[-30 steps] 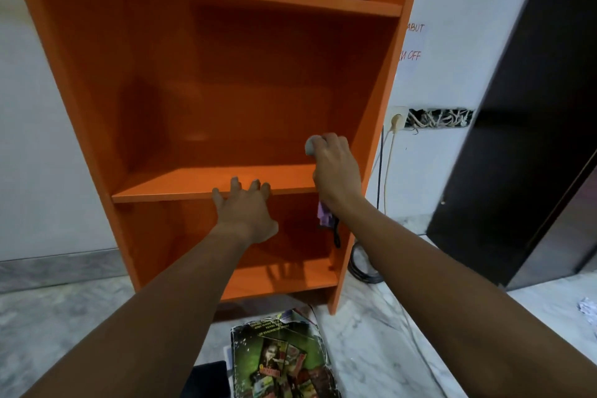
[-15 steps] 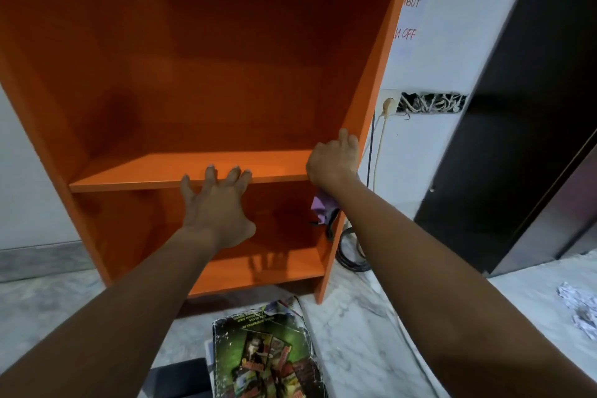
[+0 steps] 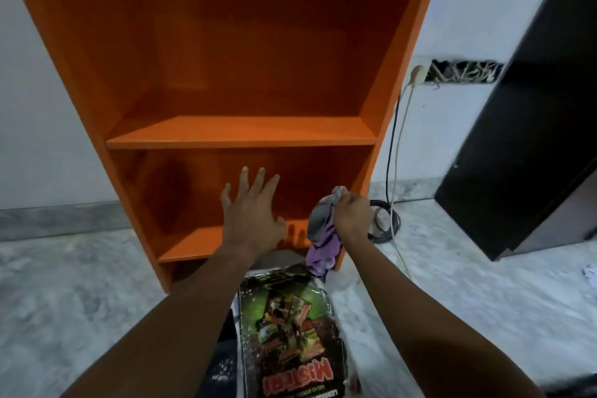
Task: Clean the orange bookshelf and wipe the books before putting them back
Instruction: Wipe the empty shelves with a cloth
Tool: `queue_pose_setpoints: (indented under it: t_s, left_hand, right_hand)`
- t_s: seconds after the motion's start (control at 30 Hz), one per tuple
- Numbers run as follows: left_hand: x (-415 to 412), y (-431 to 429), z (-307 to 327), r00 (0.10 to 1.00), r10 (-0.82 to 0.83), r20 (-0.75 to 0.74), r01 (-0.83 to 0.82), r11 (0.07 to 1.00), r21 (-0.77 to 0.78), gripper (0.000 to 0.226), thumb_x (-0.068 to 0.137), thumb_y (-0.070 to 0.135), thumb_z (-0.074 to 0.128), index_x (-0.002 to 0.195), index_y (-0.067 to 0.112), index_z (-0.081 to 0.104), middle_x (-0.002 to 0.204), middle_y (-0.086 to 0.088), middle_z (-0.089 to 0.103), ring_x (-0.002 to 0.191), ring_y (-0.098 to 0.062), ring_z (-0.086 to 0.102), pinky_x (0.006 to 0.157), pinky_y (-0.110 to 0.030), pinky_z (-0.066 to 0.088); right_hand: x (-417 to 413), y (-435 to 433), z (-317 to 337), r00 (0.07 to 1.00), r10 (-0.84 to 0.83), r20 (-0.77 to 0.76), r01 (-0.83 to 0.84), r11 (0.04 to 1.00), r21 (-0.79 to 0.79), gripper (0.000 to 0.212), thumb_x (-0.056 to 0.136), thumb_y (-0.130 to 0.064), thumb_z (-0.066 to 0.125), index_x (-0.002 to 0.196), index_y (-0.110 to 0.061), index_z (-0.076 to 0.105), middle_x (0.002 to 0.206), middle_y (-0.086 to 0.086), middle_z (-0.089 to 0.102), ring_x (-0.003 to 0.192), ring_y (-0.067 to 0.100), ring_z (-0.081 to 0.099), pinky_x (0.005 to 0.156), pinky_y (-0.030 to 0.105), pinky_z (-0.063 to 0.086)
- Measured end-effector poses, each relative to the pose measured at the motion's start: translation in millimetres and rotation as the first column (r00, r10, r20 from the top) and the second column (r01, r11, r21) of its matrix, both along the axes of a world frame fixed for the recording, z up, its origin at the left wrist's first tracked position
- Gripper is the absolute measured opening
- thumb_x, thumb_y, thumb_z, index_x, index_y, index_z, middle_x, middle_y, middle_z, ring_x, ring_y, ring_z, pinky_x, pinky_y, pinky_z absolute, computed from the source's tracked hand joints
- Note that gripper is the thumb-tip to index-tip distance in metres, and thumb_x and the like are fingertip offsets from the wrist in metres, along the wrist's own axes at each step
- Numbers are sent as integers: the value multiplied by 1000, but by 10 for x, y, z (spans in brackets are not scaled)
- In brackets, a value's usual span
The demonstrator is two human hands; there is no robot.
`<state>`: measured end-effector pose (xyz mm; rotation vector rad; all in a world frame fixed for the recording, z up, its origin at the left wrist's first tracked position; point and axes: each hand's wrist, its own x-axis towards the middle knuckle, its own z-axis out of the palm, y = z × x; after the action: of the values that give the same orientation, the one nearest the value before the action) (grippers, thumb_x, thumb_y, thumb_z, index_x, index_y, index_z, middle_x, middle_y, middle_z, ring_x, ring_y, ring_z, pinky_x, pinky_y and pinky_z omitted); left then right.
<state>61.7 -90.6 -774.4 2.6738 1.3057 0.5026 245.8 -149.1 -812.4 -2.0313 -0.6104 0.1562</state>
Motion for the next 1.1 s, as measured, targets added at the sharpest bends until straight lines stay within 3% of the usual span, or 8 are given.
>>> queue_pose_setpoints:
  t_s: [0.13,0.2,0.37,0.47,0.67,0.83,0.97,1.1]
  left_hand:
    - [29,337,-369,997,58,-56,-71,962,-264,75,86,34,64,155,29,35,164,-2,31,155,-30,9,120,-56,11]
    - [31,498,-562,989,82,-120,-120,924,-362,69,89,38,64,153,30,39,159,-1,40,154,-31,15,119,-57,12]
    - [-17,838,-1044,958,123,-260,-225,884,-411,53,98,47,49,148,32,46,151,-5,50,148,-32,28,118,-54,17]
    - [-67,1039,-1311,924,150,-352,-295,864,-408,50,100,50,41,145,31,49,151,-5,49,147,-35,27,115,-55,19]
    - [-195,1230,-1598,908,192,-372,-264,953,-152,39,91,56,51,115,29,67,110,-3,66,112,-29,61,109,-56,25]
    - [-258,1311,-1639,908,185,-376,-222,973,-57,44,87,64,50,109,30,68,99,2,68,97,-25,66,110,-55,20]
    - [-433,1362,-1724,951,153,-269,-172,984,-51,44,86,61,49,114,32,66,110,8,67,103,-21,64,106,-49,14]
    - [-806,1436,-1953,985,164,-49,-163,986,31,30,85,53,51,96,30,66,104,13,71,96,-13,64,97,-45,26]
  right_hand:
    - [147,384,-521,990,16,140,-22,999,45,48,108,-24,38,72,-1,58,66,15,55,58,31,53,51,37,34]
    - [222,516,-828,975,106,197,-72,983,-169,39,103,-31,40,93,-5,66,92,22,65,86,37,64,72,40,47]
    - [227,549,-1501,833,520,191,-223,631,-743,78,94,-59,17,161,-19,24,169,17,12,155,42,8,123,56,15]
    - [337,660,-1724,783,538,314,-117,622,-774,72,102,-61,15,159,-19,26,165,18,26,154,37,16,124,57,6]
    - [537,1097,-1545,754,555,352,-4,540,-842,85,97,-72,13,113,-14,73,108,17,70,102,34,63,96,44,39]
    - [465,1676,-1493,857,498,135,-463,858,-222,43,107,-39,43,141,-16,57,146,22,49,138,41,44,100,25,45]
    - [96,2314,-1807,698,613,370,-324,731,-600,67,96,-70,37,154,-36,37,163,4,33,150,33,30,122,49,25]
    - [-580,2895,-1936,607,673,422,-291,683,-671,64,95,-71,33,152,-41,36,158,12,37,140,43,36,111,53,33]
